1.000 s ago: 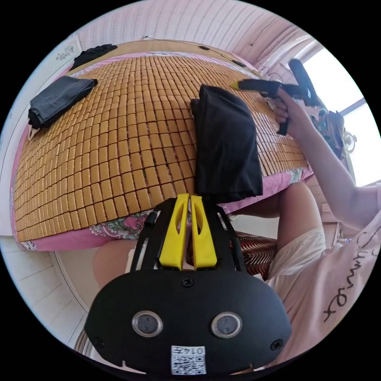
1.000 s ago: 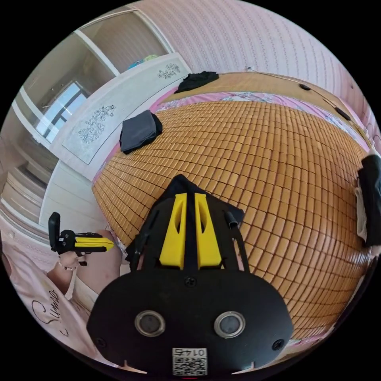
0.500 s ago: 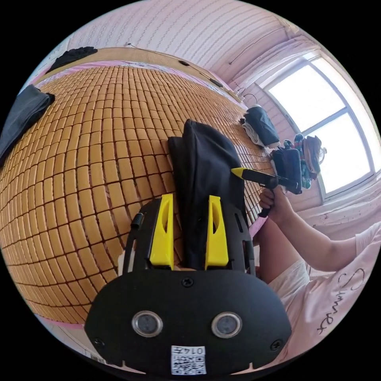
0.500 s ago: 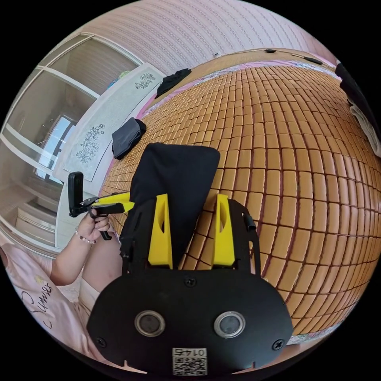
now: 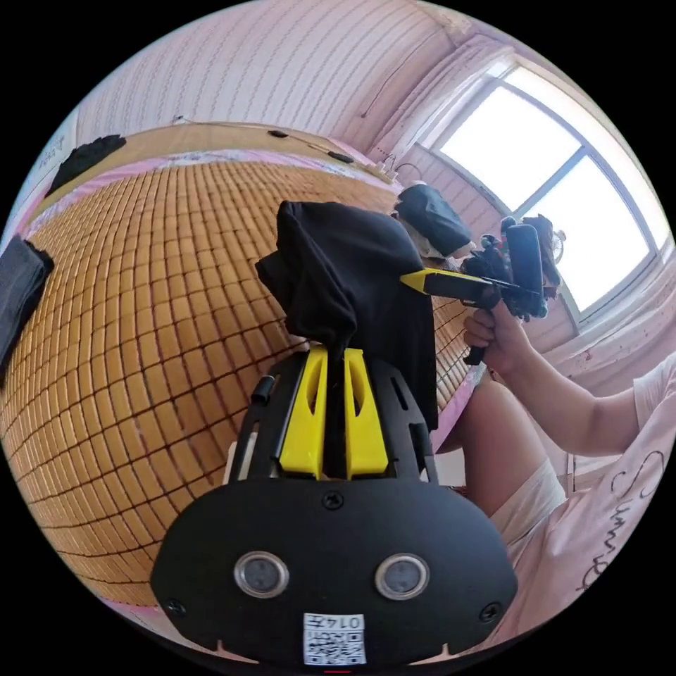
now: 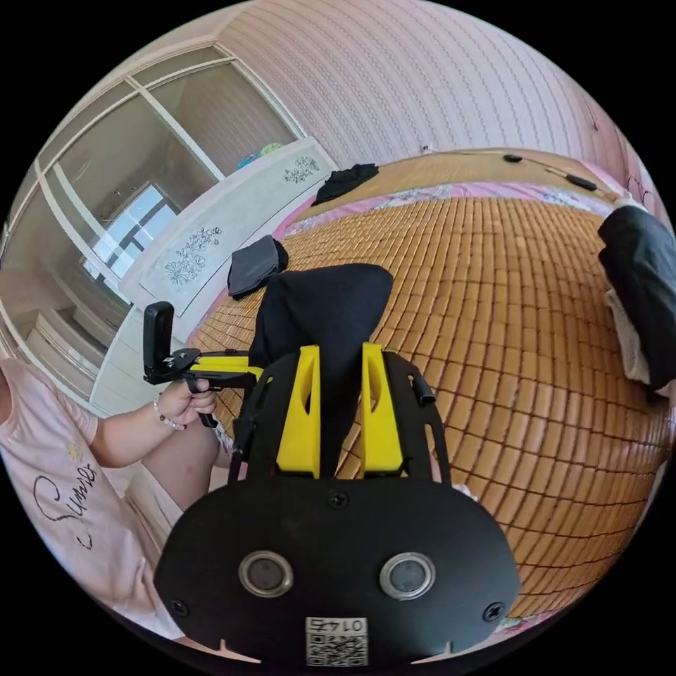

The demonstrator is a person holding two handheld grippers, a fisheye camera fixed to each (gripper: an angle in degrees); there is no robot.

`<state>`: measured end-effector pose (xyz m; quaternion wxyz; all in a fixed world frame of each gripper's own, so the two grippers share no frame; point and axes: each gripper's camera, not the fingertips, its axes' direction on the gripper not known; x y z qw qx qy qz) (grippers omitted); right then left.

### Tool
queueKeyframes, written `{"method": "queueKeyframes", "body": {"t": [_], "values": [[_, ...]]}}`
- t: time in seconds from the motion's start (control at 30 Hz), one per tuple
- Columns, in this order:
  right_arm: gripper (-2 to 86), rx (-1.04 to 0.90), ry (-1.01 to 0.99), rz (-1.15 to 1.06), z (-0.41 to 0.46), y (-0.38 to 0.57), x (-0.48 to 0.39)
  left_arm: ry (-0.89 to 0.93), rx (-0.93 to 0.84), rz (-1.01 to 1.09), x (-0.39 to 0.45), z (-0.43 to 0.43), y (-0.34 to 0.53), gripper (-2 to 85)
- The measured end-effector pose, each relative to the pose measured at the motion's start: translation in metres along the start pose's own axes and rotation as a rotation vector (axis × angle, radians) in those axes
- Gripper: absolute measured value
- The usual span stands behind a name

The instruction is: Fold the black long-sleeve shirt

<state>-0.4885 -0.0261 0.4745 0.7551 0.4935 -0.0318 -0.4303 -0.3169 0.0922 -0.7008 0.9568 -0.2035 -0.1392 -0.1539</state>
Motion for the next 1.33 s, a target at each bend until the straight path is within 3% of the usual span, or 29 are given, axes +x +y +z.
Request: {"method": "queueKeyframes", "body": {"t": [0.13, 0.3, 0.43, 0.5, 0.6, 0.67, 0.8, 1.0, 1.17, 1.33], "values": [[9.0, 0.026, 0.165, -0.031, -0.095, -0.045, 0.035, 0.178, 0.152, 0.079, 0.06, 0.022, -0.07, 3.9], [10.0, -0.088, 0.506, 0.023, -0.183, -0.14, 0.084, 0.436, 0.275, 0.118, 0.138, 0.076, -0.203, 4.2], [10.7, -0.095, 0.751, 0.237, -0.18, -0.21, 0.16, 0.66, 0.226, -0.065, 0.18, 0.156, -0.316, 5.7], [10.4, -0.108, 0.725, 0.304, -0.153, -0.203, 0.182, 0.613, 0.157, -0.12, 0.184, 0.194, -0.345, 6.3], [10.7, -0.245, 0.659, 0.334, -0.084, -0.166, 0.203, 0.41, 0.051, -0.035, 0.195, 0.229, -0.36, 6.6], [11.1, -0.317, 0.664, 0.323, -0.043, -0.137, 0.204, 0.282, 0.001, 0.032, 0.199, 0.232, -0.35, 6.6], [11.2, -0.233, 0.716, 0.279, -0.038, -0.119, 0.172, 0.279, 0.0, 0.106, 0.187, 0.194, -0.316, 6.5], [11.6, -0.277, 0.711, -0.023, 0.002, -0.106, 0.07, 0.063, 0.022, 0.254, 0.136, 0.052, -0.187, 6.5], [13.3, -0.372, 0.454, -0.292, 0.115, -0.123, -0.041, -0.206, 0.032, 0.03, 0.032, -0.085, -0.031, 6.7], [13.2, -0.393, 0.211, -0.517, 0.241, -0.151, -0.161, -0.345, 0.096, -0.273, -0.065, -0.191, 0.084, 7.2]]}}
